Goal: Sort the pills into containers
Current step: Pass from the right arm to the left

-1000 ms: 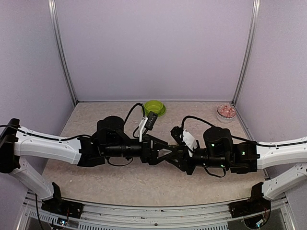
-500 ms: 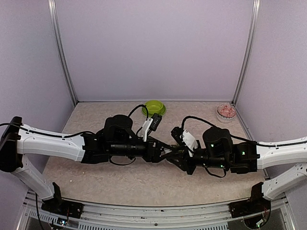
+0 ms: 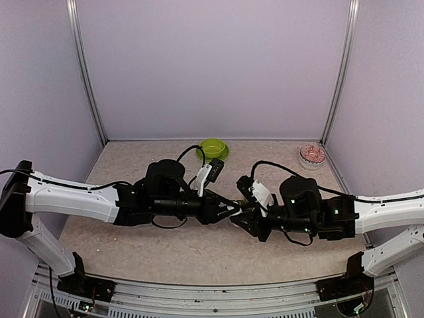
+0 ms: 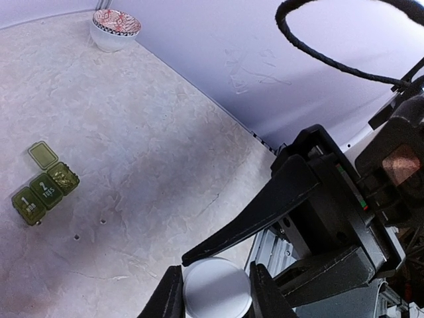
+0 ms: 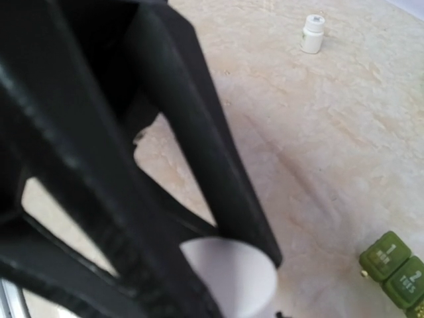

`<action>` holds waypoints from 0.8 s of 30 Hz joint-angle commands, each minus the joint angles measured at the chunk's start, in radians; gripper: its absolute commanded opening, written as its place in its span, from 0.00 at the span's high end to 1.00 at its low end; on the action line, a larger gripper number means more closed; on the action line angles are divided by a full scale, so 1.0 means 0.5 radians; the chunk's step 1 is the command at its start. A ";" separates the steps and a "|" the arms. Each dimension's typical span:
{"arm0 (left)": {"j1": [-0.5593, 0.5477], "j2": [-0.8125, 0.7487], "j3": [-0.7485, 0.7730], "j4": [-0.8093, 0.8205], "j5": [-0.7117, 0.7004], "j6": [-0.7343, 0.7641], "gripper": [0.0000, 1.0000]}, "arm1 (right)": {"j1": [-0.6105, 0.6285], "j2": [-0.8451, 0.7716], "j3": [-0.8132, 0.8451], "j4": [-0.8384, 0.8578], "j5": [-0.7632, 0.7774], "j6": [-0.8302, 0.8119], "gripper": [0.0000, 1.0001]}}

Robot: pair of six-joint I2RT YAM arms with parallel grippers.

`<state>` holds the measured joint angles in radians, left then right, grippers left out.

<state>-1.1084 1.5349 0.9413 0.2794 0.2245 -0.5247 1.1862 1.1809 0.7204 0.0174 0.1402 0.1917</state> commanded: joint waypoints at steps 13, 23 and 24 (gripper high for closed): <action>-0.018 -0.116 -0.229 0.544 0.582 0.280 0.83 | -0.097 -0.243 -0.092 0.065 -0.453 0.034 0.76; -0.018 -0.202 -0.292 0.555 0.489 0.329 0.83 | -0.174 -0.244 -0.100 0.029 -0.592 0.060 0.53; -0.002 -0.214 -0.297 0.538 0.458 0.323 0.83 | -0.176 -0.242 -0.091 0.000 -0.567 0.046 0.47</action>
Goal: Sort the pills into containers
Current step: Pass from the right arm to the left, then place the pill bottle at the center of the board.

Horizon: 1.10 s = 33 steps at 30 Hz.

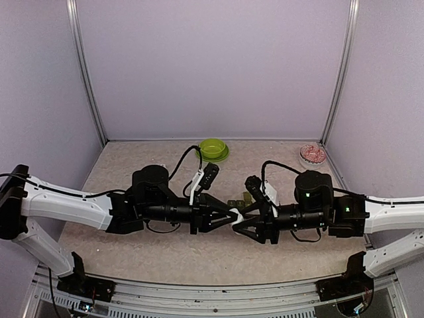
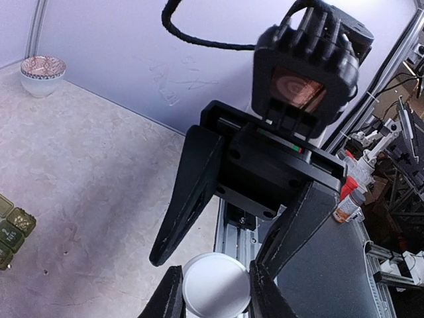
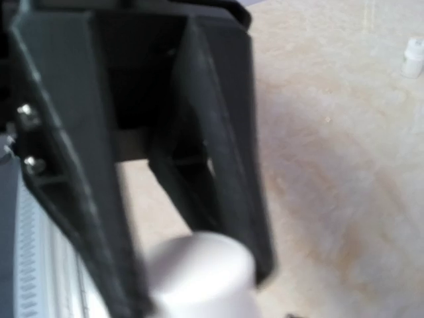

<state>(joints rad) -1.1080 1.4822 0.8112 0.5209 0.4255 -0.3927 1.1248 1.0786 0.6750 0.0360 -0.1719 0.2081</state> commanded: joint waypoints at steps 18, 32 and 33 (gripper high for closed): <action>0.328 -0.081 -0.074 -0.476 -0.745 0.065 0.81 | -0.215 -0.161 -0.045 -0.256 0.513 0.057 0.00; 0.646 0.349 0.037 -0.460 -1.128 0.084 0.81 | -0.251 -0.166 -0.144 -0.184 0.491 0.089 0.00; 0.678 0.387 0.059 -0.460 -1.134 0.088 0.81 | -0.252 -0.166 -0.150 -0.182 0.495 0.095 0.00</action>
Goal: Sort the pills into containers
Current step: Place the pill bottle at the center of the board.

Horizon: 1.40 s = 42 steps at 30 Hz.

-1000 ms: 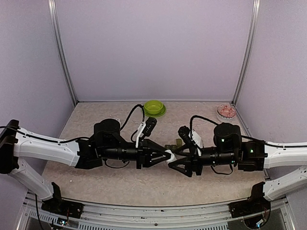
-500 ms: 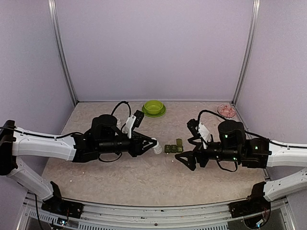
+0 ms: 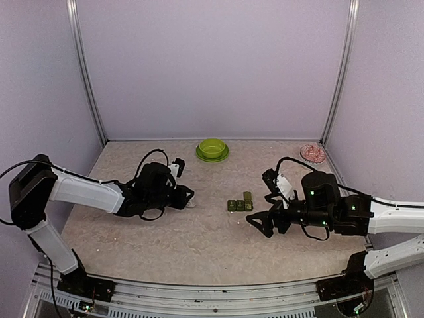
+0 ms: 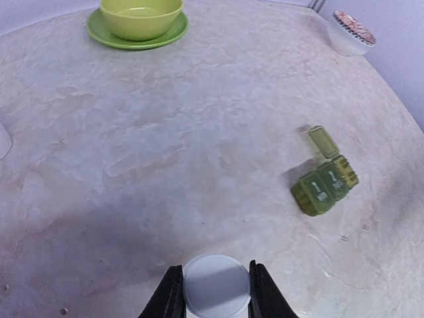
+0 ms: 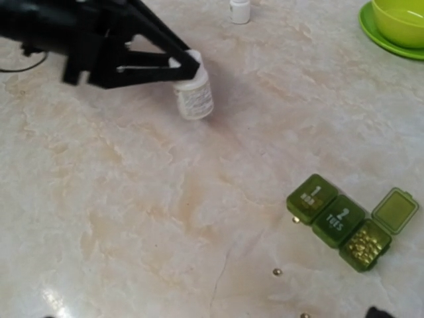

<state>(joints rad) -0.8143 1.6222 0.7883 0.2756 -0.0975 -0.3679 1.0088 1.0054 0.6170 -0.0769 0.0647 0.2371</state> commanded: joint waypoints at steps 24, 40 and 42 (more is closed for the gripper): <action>0.486 0.766 0.714 0.119 -0.191 0.214 0.81 | -0.054 -0.017 -0.103 0.054 0.061 0.093 0.00; 0.544 0.984 0.963 0.043 -0.204 0.282 0.68 | -0.058 0.026 -0.131 0.098 0.069 0.124 0.00; 0.544 0.974 0.966 0.041 -0.190 0.280 0.57 | -0.060 0.048 -0.123 0.108 0.067 0.126 0.00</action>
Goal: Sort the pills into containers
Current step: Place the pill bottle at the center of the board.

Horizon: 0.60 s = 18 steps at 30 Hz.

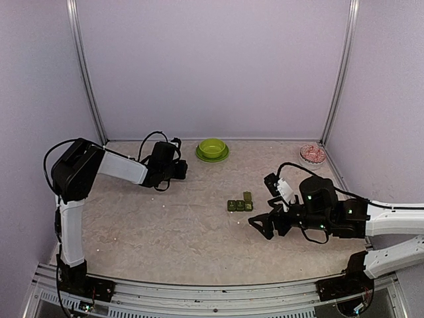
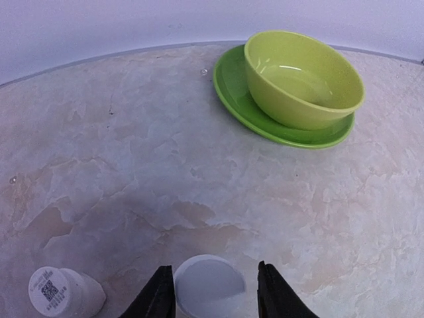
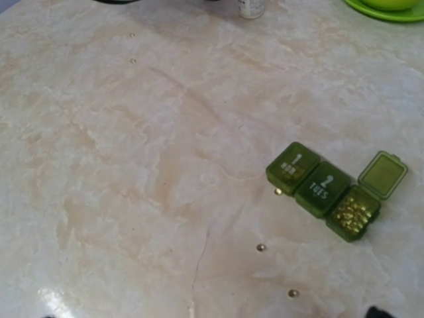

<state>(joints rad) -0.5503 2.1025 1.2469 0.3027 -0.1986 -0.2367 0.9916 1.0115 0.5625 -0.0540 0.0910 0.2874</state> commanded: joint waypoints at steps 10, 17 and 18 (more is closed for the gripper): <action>0.015 -0.152 0.039 -0.062 0.081 0.008 0.15 | -0.203 0.158 0.056 0.073 -0.166 0.099 0.00; -0.077 -0.359 -0.089 -0.141 0.294 -0.108 0.01 | -0.517 0.276 0.120 0.069 -0.449 0.153 0.00; -0.101 -0.384 -0.116 -0.139 0.317 -0.123 0.01 | -0.566 0.291 0.125 0.080 -0.498 0.162 0.00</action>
<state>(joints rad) -0.5606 1.9888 1.2327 0.2459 -0.1181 -0.2596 0.7853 1.1297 0.5877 -0.0395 -0.0460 0.3378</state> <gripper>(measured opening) 0.987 0.999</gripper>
